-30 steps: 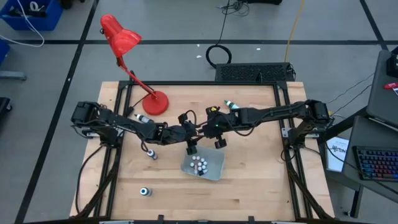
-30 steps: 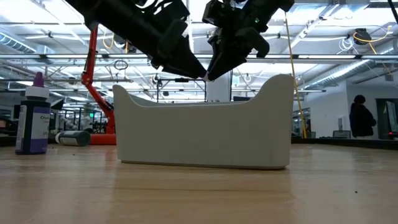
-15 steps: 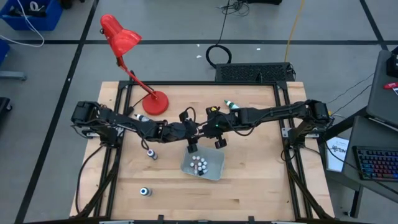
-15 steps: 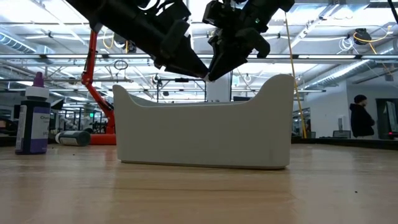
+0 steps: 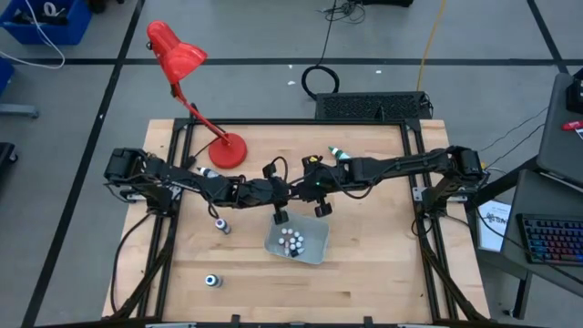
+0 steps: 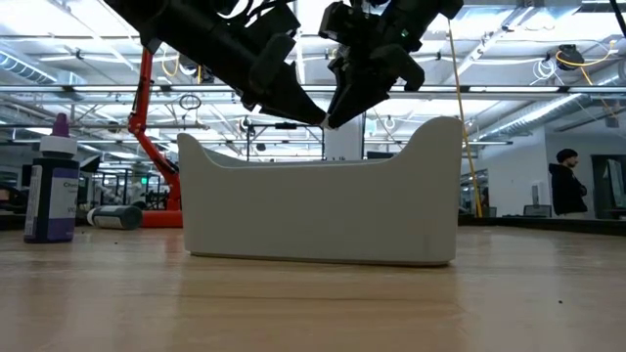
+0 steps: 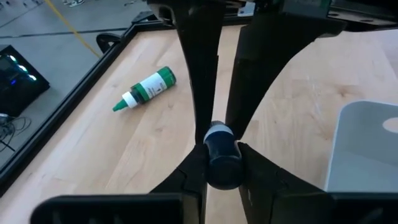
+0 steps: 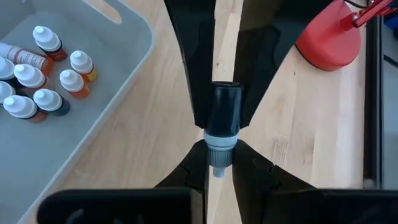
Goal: Pick & Place food coloring
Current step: Put the small purple food coloring bottle into the gray bin
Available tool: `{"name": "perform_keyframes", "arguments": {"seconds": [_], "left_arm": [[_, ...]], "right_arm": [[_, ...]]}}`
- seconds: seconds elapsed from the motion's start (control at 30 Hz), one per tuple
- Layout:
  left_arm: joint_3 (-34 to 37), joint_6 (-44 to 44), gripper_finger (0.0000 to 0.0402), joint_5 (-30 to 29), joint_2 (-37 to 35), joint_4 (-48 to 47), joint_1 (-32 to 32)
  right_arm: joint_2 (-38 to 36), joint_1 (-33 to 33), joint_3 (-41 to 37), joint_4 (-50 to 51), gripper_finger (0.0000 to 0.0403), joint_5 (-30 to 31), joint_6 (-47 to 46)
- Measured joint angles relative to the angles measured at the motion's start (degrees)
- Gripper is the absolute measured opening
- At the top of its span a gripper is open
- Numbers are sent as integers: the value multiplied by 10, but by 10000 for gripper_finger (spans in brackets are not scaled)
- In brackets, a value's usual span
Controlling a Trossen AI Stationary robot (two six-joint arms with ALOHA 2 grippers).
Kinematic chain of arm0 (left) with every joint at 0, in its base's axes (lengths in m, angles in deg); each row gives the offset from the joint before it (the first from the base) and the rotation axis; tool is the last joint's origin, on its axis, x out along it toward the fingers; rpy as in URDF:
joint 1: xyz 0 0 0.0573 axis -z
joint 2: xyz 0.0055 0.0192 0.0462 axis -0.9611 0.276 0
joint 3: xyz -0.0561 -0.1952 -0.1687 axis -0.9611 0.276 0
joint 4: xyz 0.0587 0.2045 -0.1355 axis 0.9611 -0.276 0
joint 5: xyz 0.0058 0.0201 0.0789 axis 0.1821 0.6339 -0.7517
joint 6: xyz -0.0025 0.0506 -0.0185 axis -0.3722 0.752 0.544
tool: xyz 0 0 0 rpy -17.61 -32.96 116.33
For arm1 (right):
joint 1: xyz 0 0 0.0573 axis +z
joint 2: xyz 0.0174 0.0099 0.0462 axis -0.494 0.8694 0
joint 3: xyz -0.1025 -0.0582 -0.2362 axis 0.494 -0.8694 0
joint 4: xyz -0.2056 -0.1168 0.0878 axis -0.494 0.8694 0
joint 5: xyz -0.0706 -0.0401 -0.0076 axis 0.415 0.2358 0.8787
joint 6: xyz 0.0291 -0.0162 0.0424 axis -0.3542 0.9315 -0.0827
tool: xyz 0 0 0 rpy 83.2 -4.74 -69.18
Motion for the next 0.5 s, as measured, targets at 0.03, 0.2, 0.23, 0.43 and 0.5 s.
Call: {"name": "perform_keyframes", "arguments": {"seconds": [0.03, 0.2, 0.23, 0.43, 0.5], "left_arm": [[0, 0, 66, 2, 0, -1, 0], [0, -5, 66, 12, 0, -7, 0], [0, -7, 66, 10, 0, -8, 0], [3, -4, 65, -27, -14, -27, 1], [11, 1, 65, -31, -18, 10, -1]], "right_arm": [[0, 0, 0, 0, 36, 0, -5], [0, 0, 0, 0, 56, 0, -30], [0, 0, 0, -1, 69, 0, -31], [-1, 0, 0, 48, 137, 53, -48], [-2, -1, 0, 68, 149, 87, -67]]}}
